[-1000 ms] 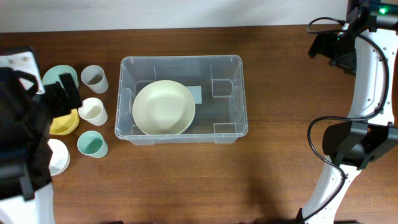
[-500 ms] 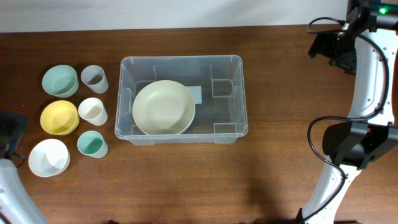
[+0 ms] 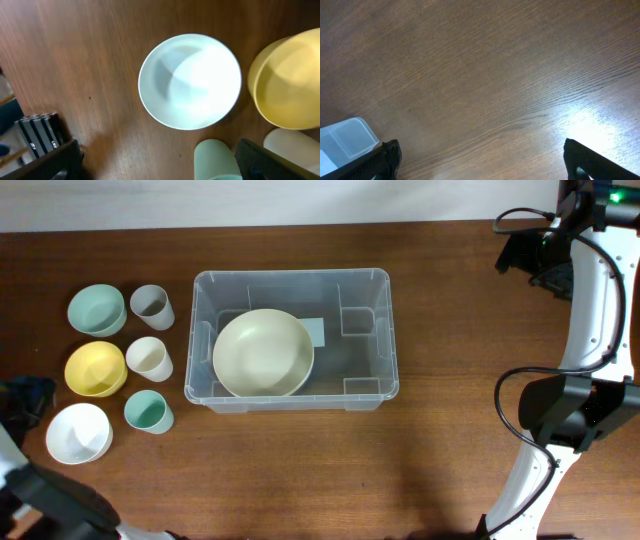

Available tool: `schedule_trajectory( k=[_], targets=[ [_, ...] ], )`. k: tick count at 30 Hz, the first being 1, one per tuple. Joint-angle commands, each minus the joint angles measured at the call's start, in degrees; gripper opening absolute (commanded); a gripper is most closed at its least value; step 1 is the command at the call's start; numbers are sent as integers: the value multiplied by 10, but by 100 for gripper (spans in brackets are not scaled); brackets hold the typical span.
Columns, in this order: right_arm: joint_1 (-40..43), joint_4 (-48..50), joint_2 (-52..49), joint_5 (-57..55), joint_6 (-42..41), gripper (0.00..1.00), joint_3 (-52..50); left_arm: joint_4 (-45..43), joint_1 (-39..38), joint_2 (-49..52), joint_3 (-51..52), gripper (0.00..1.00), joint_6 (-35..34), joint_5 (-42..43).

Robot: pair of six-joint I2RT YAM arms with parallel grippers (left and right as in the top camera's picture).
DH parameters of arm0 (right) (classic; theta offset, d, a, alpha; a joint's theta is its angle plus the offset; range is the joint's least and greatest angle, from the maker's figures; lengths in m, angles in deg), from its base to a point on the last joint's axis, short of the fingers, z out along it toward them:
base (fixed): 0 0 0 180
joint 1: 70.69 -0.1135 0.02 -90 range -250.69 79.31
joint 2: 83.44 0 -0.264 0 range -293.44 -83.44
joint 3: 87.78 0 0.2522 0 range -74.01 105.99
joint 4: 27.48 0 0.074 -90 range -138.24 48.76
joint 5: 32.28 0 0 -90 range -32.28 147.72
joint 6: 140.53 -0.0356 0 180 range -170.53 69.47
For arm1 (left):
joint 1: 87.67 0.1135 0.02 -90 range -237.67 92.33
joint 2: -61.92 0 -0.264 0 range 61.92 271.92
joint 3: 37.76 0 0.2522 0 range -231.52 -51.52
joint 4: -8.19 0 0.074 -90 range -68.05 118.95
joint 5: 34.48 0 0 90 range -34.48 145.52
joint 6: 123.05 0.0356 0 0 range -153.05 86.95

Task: Pack container
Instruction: 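Move the left gripper to the white bowl and grasp its rim, then lift the white bowl with the left gripper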

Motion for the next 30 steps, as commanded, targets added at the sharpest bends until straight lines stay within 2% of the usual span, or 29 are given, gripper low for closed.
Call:
schedule_trajectory(
  k=[1, 9, 15, 30],
  targets=[
    [-1, 0, -5, -9, -4, 99, -2, -5, 3, 22, 1, 99, -7, 10],
    [-1, 0, -5, -9, -4, 99, -2, -32, 3, 22, 50, 99, -14, 10],
    [-1, 0, -5, -9, -4, 99, -2, -91, 4, 22, 129, 100, -14, 21],
    [-1, 0, -5, -9, -4, 99, -2, -195, 4, 22, 224, 99, -19, 21]
  ],
)
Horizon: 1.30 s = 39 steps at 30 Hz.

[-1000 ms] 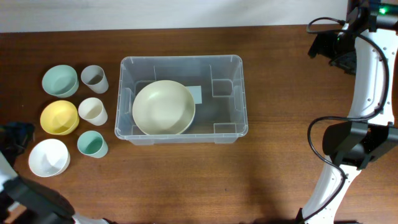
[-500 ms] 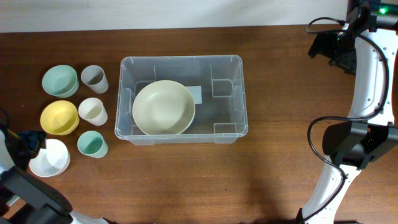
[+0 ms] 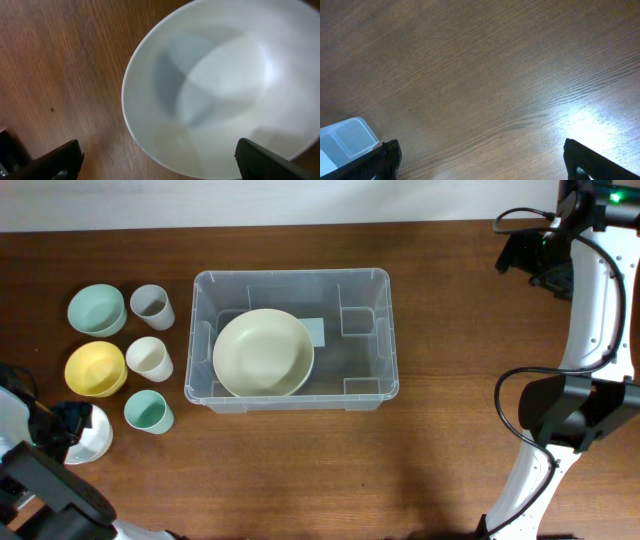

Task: Pack container
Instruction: 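Lift the white bowl with the left gripper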

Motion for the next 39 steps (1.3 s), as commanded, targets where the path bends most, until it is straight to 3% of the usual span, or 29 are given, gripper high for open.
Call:
schedule_trajectory(
  k=[1, 12, 14, 15, 17, 27, 32, 39],
  targets=[
    [-2, 1, -5, -9, -4, 99, -2, -26, 4, 2, 31, 99, -10, 4],
    [-2, 1, -5, -9, -4, 99, -2, -80, 4, 2, 77, 99, -10, 3],
    [-2, 1, -5, -9, -4, 99, -2, -82, 4, 2, 77, 75, -10, 3],
    [-2, 1, -5, -9, -4, 99, -2, -82, 4, 2, 77, 56, -10, 3],
    [-2, 1, -5, -9, -4, 99, -2, -82, 4, 2, 77, 43, -10, 3],
    [-2, 1, -5, -9, -4, 99, -2, -82, 4, 2, 77, 2, -10, -1],
    [-2, 1, -5, -9, -4, 99, -2, -64, 11, 1, 64, 1, -10, -7],
    [-2, 1, -5, -9, -4, 99, -2, 50, 36, -53, -72, 1, -10, -7]
  ],
)
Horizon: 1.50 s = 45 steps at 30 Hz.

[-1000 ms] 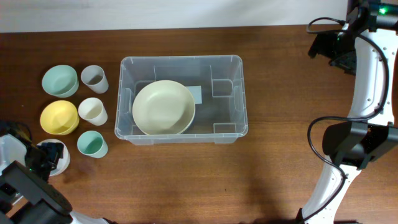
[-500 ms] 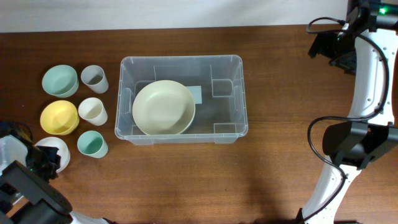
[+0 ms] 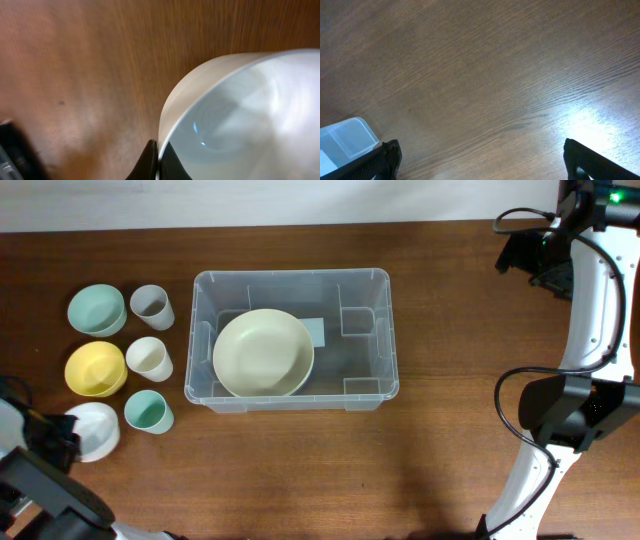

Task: Pack container
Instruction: 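Lift the white bowl with the left gripper, then lower the white bowl into the container's back right and release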

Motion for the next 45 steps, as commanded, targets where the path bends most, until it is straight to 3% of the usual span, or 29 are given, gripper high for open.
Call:
schedule_trajectory(
  k=[1, 5, 8, 14, 20, 25, 40, 45],
  targets=[
    [-2, 0, -5, -9, -4, 99, -2, 38, 8, -58, -91, 1, -1, -15],
    [-2, 0, -5, -9, -4, 99, -2, 78, -12, -122, -198, 1, 0, 30],
    [-2, 0, -5, -9, -4, 99, -2, 78, -61, -168, -258, 1, 43, 100],
    [-2, 0, -5, -9, -4, 99, -2, 3, -318, -222, -302, 1, 71, 116],
    [-2, 0, -5, -9, -4, 99, -2, -86, -551, -137, -302, 1, 105, 90],
    [-2, 0, -5, -9, -4, 99, -2, -113, -640, -14, -302, 1, 161, 82],
    [-2, 0, -5, -9, -4, 99, -2, -117, -687, 143, -302, 1, 189, 92],
    [-2, 0, -5, -9, -4, 99, -2, -118, -690, 179, -302, 1, 206, 132]
  ],
)
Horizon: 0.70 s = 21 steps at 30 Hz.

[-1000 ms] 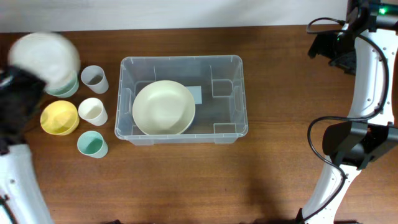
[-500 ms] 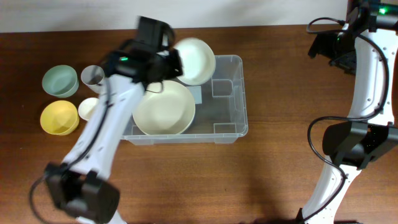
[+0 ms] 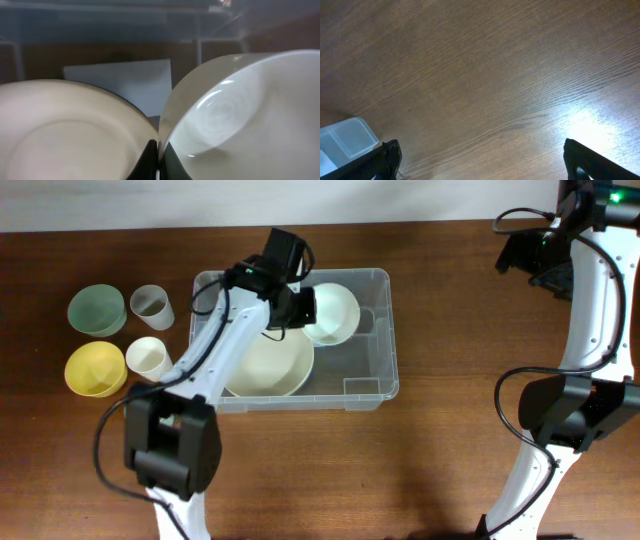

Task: Pack container
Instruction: 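Lower the white bowl into the container's back right and release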

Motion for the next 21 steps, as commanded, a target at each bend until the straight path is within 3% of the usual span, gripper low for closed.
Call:
schedule_trajectory(
  k=[1, 9, 17, 21],
  targets=[
    [-2, 0, -5, -9, -4, 99, -2, -2, -5, 22, -2, 1, 24, 29],
    [-2, 0, -5, -9, -4, 99, -2, -9, -5, 50, -2, 1, 50, 31],
    [-2, 1, -5, -9, -4, 99, -2, -43, -5, 52, -2, 10, 61, 28],
    [-2, 0, -5, -9, -4, 99, -2, -54, -4, 52, -2, 34, 66, 28]
  ],
)
